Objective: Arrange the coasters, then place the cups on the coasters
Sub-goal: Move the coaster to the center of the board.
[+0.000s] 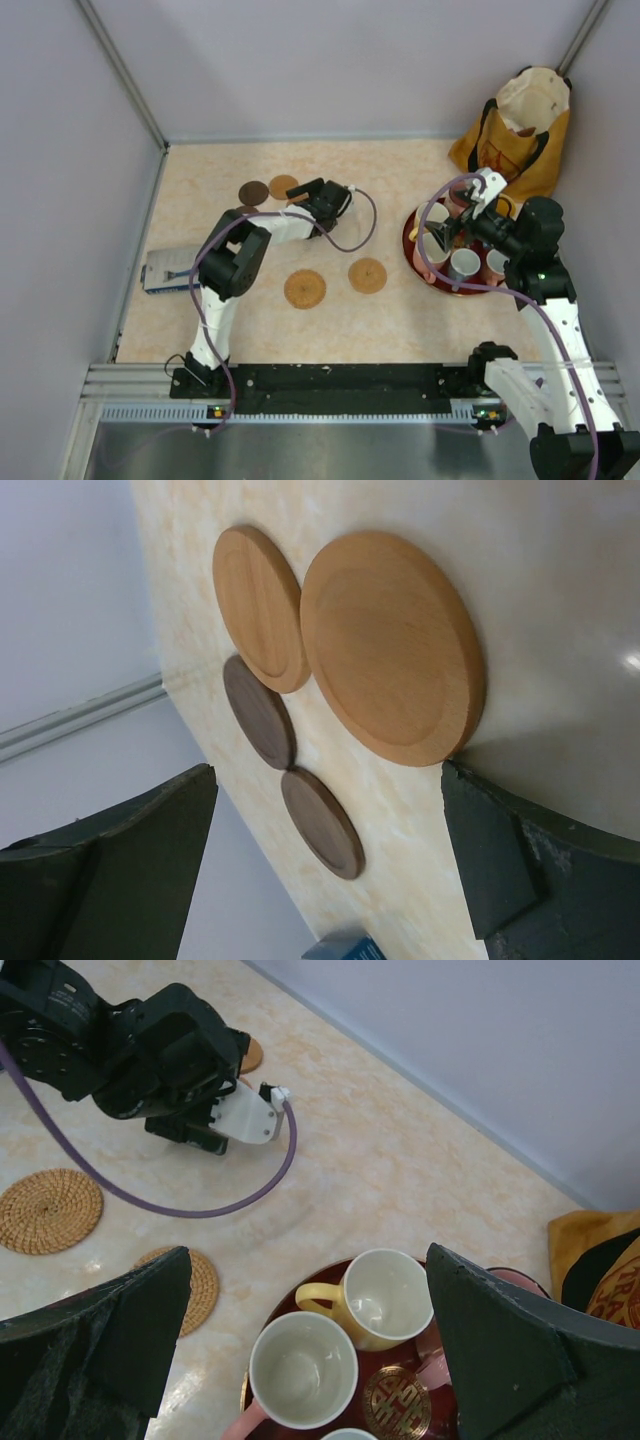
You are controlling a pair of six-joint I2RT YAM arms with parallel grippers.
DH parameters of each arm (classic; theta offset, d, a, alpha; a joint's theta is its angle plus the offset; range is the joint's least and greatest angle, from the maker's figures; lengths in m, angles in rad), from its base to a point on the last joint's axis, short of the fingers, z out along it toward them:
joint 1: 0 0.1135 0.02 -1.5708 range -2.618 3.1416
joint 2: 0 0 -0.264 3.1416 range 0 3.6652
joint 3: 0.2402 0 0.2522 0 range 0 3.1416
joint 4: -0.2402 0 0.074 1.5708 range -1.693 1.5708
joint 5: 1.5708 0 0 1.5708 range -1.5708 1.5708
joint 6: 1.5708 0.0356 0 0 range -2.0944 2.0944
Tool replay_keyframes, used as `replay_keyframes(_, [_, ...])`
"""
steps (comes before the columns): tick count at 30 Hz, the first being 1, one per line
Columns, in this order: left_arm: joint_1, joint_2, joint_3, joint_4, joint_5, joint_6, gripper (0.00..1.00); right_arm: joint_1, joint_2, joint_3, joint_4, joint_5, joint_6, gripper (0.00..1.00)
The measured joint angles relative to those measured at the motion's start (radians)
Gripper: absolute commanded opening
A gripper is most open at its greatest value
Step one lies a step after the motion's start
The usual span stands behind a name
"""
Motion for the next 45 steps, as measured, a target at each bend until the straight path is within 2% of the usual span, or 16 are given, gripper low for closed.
replay_keyframes(5, [0.068, 0.098, 0.140, 0.018, -0.042, 0.007, 0.98, 0.000, 0.000, -0.004, 0.000, 0.000, 0.000, 0.99])
replay_keyframes(11, [0.120, 0.048, 0.109, 0.012, 0.029, -0.040, 0.98, 0.000, 0.006, -0.005, 0.000, 0.000, 0.000, 0.99])
replay_keyframes(15, [0.106, -0.163, 0.010, -0.076, 0.146, -0.123, 0.98, 0.008, 0.019, -0.005, -0.001, 0.001, 0.000, 0.99])
replay_keyframes(20, [0.124, -0.582, -0.087, -0.154, 0.303, -0.218, 0.98, 0.081, 0.100, 0.026, -0.044, 0.021, -0.005, 0.98])
replay_keyframes(23, [0.208, -0.846, -0.160, -0.170, 0.398, -0.267, 0.99, 0.161, 0.153, 0.053, -0.066, 0.084, -0.029, 0.98])
replay_keyframes(28, [0.375, -1.183, -0.392, -0.196, 0.507, -0.309, 0.99, 0.411, 0.235, 0.056, -0.089, 0.275, -0.150, 0.97])
replay_keyframes(31, [0.406, -1.252, -0.522, -0.230, 0.557, -0.322, 0.99, 0.521, 0.314, 0.055, -0.091, 0.367, -0.198, 0.97])
replay_keyframes(35, [0.453, -1.267, -0.629, -0.285, 0.613, -0.356, 0.99, 0.585, 0.441, 0.054, -0.090, 0.467, -0.224, 0.97])
replay_keyframes(41, [0.581, -1.323, -0.650, -0.291, 0.707, -0.386, 0.99, 0.651, 0.609, 0.055, -0.080, 0.583, -0.237, 0.97])
replay_keyframes(45, [0.597, -1.312, -0.650, -0.290, 0.747, -0.395, 0.99, 0.694, 0.726, 0.056, -0.077, 0.658, -0.237, 0.98])
